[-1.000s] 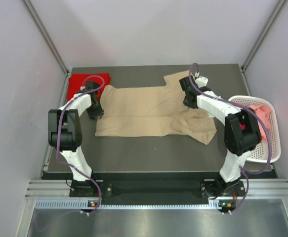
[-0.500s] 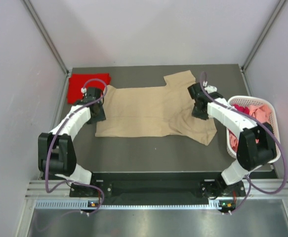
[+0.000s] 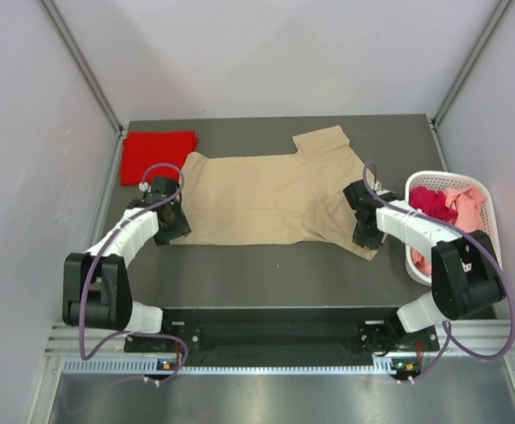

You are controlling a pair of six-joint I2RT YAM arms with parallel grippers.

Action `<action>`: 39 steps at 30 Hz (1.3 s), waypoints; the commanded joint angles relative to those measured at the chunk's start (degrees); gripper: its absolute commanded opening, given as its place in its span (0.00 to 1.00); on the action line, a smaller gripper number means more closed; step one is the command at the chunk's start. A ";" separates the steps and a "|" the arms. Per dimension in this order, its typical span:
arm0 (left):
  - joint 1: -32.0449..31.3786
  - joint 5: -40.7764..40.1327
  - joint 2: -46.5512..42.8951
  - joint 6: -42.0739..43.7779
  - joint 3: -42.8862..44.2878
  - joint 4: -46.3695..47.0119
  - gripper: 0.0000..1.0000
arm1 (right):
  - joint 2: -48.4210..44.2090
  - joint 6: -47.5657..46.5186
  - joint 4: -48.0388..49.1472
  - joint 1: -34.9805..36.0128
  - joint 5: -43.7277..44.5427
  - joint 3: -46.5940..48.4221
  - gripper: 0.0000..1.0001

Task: Fold and stack the t-shirts
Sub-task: Fold the tshirt

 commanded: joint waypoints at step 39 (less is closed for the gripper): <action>-19.23 25.85 17.12 7.90 35.37 9.74 0.59 | 7.86 -30.22 21.41 -19.83 -39.69 12.63 0.39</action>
